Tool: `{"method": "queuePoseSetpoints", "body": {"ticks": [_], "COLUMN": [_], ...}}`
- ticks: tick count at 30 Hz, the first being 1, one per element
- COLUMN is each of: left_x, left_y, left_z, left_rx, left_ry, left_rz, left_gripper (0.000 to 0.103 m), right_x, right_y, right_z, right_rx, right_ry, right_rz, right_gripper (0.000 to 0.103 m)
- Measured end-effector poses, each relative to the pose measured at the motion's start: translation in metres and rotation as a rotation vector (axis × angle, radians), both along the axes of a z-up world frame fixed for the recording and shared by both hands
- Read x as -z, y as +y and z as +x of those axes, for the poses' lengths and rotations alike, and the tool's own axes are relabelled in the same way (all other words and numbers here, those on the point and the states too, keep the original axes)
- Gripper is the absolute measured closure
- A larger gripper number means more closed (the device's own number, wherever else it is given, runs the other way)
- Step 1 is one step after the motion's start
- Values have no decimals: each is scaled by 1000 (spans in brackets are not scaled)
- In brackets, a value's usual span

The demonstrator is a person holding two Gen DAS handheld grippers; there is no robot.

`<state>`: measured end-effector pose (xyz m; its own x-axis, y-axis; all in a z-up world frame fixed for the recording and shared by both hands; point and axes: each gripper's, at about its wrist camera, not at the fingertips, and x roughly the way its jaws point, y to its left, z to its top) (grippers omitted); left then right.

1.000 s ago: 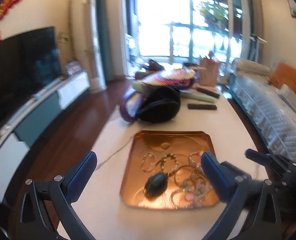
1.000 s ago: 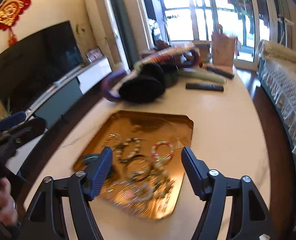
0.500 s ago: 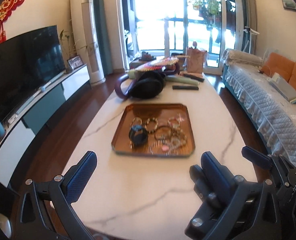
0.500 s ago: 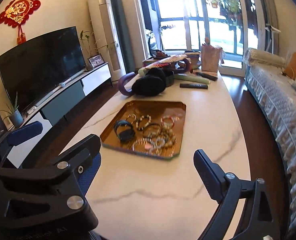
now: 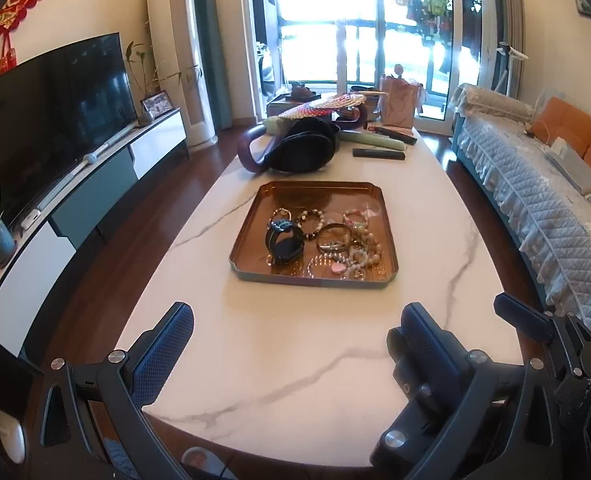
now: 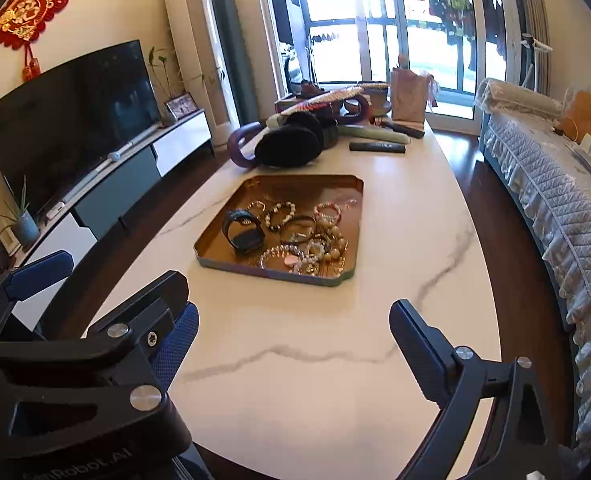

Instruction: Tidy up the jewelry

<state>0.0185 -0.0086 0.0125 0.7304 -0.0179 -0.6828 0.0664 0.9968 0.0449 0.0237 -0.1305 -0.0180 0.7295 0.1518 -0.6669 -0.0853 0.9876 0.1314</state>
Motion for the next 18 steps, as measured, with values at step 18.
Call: {"method": "queuePoseSetpoints", "body": {"ticks": [18], "left_x": [7], "left_y": [-2], "left_z": [1], "left_rx": [-9], "left_ry": [16], "left_rz": [4], "left_gripper": [0], "right_x": [6], "right_y": [-1], "right_z": [-1], "right_rx": [10], "right_ry": [16], "right_rz": [-10], "right_gripper": [7]}}
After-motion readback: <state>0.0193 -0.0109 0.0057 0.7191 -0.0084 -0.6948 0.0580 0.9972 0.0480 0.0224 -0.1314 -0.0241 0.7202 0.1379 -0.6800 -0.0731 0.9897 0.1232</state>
